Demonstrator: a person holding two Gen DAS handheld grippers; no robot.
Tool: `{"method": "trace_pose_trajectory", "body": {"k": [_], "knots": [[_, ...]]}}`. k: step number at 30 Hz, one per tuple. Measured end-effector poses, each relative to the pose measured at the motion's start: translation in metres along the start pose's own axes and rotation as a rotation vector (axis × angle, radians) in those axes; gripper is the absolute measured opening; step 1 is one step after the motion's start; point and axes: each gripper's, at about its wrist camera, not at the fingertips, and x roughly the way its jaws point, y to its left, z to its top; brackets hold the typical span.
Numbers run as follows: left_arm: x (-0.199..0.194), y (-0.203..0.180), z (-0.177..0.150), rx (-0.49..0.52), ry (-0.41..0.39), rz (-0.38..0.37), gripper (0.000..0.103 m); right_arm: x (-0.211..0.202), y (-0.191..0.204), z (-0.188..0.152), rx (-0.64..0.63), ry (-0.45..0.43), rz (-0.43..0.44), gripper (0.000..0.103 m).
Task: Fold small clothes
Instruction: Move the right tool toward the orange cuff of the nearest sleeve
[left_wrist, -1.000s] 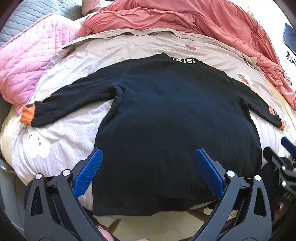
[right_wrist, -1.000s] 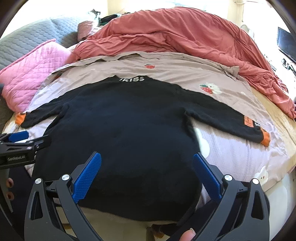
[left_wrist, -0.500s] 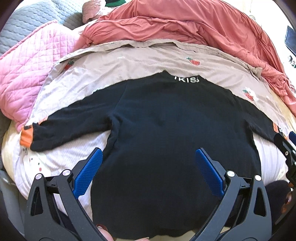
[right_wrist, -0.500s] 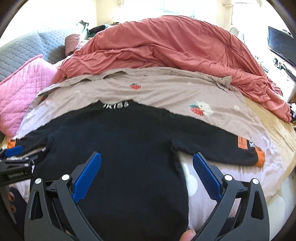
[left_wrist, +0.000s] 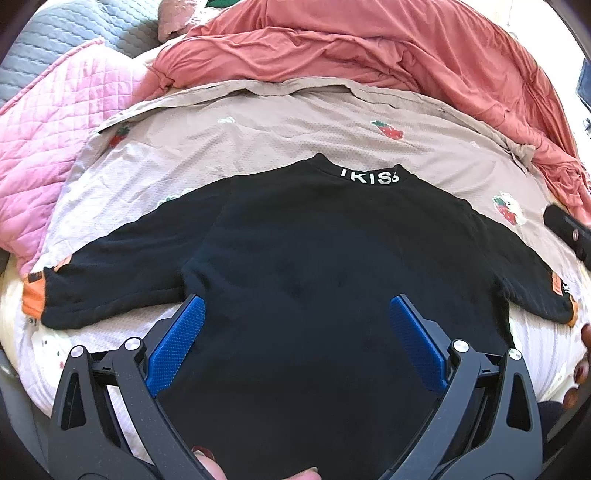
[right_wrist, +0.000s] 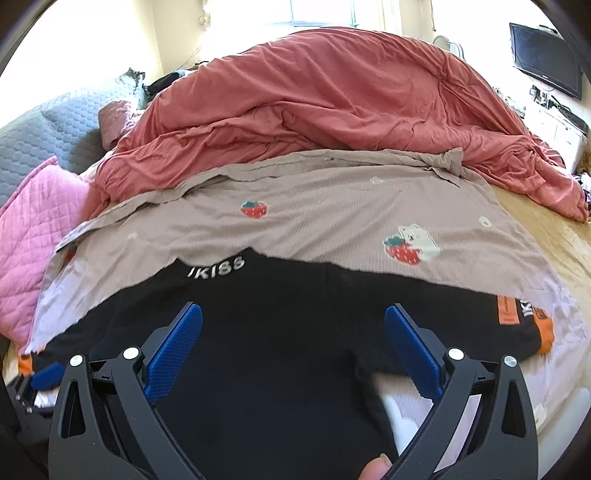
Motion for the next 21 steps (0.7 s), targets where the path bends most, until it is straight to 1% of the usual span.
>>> {"method": "trace_pose_trajectory", "body": {"k": [5,8,14,18,21], "knots": [[0.019,-0.005,0.009,-0.004,0.020,0.011,0.094,0.018,-0.020,0.010,0.029,-0.007,-0.037,0.099],[0.031,-0.010,0.014,-0.008,0.034,0.017,0.094,0.027,-0.039,0.008,0.052,-0.007,-0.065,0.099],[0.052,-0.026,0.024,-0.003,0.049,0.009,0.094,0.046,-0.086,-0.002,0.106,0.025,-0.127,0.099],[0.064,-0.039,0.026,0.003,0.059,-0.006,0.094,0.050,-0.114,-0.004,0.137,0.025,-0.180,0.099],[0.071,-0.052,0.027,0.013,0.061,-0.045,0.094,0.051,-0.139,-0.004,0.183,0.022,-0.206,0.099]]}}
